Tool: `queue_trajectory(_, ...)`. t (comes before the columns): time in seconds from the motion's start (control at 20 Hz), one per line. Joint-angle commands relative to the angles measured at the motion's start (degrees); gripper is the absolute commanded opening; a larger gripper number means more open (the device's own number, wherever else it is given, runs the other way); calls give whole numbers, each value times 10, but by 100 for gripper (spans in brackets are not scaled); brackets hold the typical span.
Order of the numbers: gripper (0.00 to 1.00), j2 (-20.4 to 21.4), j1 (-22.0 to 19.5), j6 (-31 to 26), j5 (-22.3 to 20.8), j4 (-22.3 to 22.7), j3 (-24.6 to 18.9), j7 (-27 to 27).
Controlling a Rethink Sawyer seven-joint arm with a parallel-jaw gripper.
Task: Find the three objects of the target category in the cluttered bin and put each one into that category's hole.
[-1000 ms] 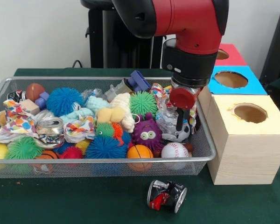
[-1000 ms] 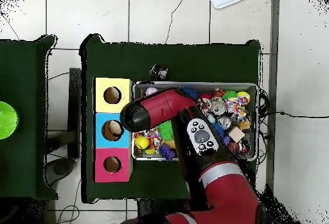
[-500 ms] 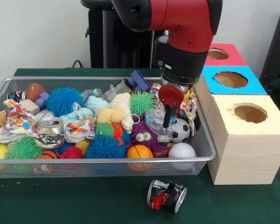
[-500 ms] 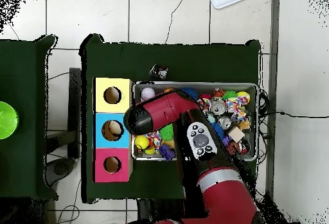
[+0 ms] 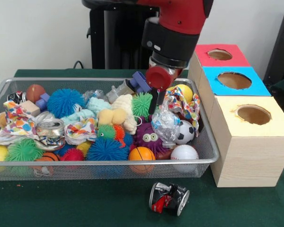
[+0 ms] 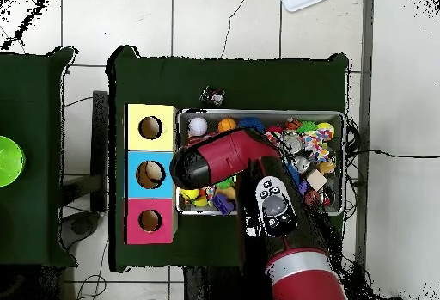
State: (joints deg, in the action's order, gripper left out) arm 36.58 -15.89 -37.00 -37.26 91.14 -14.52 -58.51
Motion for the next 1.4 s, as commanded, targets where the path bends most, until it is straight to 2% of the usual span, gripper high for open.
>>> queue_trajectory(0.05, 100, 10, 11, -54, 20, 32, 25, -87)
queue_trajectory(0.5, 100, -20, 16, -40, 38, 29, 34, -89)
queue_trajectory(0.7, 100, -27, 9, -24, 53, 47, 37, -102)
queue_trajectory(0.95, 100, -28, 8, 6, 32, 65, 42, -89)
queue_trajectory(1.4, 100, -43, 6, 11, 54, 83, 45, -108)
